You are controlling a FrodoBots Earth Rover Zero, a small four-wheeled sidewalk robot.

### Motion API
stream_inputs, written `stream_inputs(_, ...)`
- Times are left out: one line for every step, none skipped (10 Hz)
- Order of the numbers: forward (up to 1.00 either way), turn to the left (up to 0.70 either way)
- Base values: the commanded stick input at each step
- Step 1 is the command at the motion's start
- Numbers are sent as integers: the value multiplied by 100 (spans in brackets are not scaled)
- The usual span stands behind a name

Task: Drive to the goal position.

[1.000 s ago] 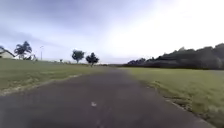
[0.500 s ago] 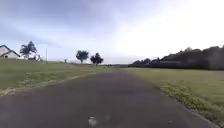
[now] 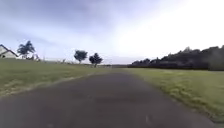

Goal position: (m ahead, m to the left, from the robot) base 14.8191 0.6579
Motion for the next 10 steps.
stream_inputs(100,0)
stream_inputs(100,0)
stream_inputs(100,0)
stream_inputs(100,0)
stream_inputs(100,0)
stream_inputs(100,0)
stream_inputs(100,0)
stream_inputs(100,0)
stream_inputs(100,0)
stream_inputs(100,0)
